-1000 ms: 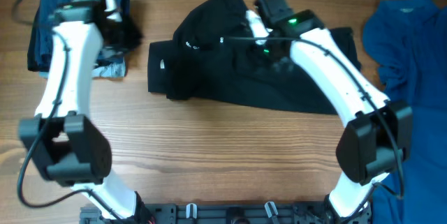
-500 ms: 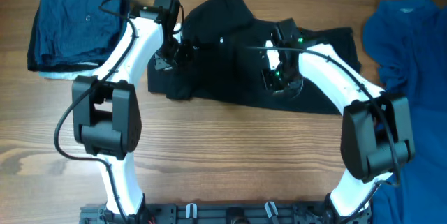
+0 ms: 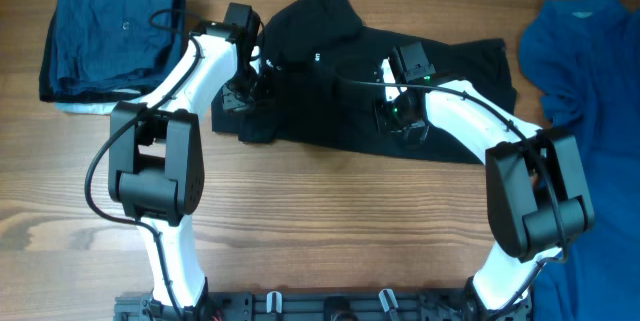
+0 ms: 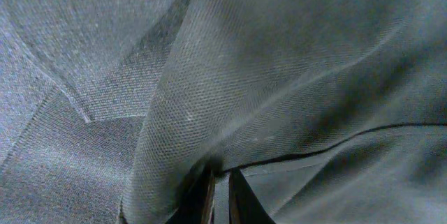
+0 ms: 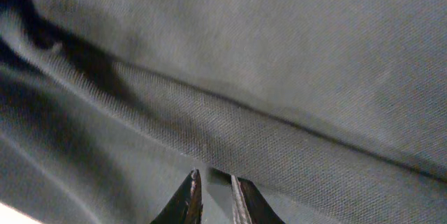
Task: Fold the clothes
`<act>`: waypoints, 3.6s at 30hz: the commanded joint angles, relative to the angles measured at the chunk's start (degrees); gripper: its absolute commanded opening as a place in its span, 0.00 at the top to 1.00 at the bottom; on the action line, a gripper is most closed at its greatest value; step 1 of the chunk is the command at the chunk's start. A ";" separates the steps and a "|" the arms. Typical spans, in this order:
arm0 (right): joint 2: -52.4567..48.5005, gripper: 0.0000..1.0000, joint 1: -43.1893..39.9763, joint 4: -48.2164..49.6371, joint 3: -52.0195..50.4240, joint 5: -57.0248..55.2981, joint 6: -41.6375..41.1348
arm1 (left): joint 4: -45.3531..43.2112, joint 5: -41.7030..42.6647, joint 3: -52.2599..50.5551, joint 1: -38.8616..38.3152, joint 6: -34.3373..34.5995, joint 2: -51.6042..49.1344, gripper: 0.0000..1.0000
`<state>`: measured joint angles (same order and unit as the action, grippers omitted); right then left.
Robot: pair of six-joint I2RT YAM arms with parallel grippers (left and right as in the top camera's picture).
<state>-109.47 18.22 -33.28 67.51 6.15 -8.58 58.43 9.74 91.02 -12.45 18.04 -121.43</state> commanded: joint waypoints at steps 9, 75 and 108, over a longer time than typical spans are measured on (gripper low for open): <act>1.05 0.76 -2.23 11.02 -0.37 -14.36 -0.74 | -0.37 -2.16 -1.25 -0.42 -0.92 -1.09 0.94; 12.20 0.02 -45.94 -12.59 13.77 -13.18 -3.61 | 2.78 -17.94 5.53 2.43 3.69 10.05 0.74; 11.91 0.30 -36.70 -31.01 9.84 3.74 -0.76 | -0.85 -6.36 -14.86 6.36 9.66 4.63 0.38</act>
<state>-97.69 -22.13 -61.56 80.16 12.84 -9.08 58.02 2.92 77.08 -6.20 27.44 -116.20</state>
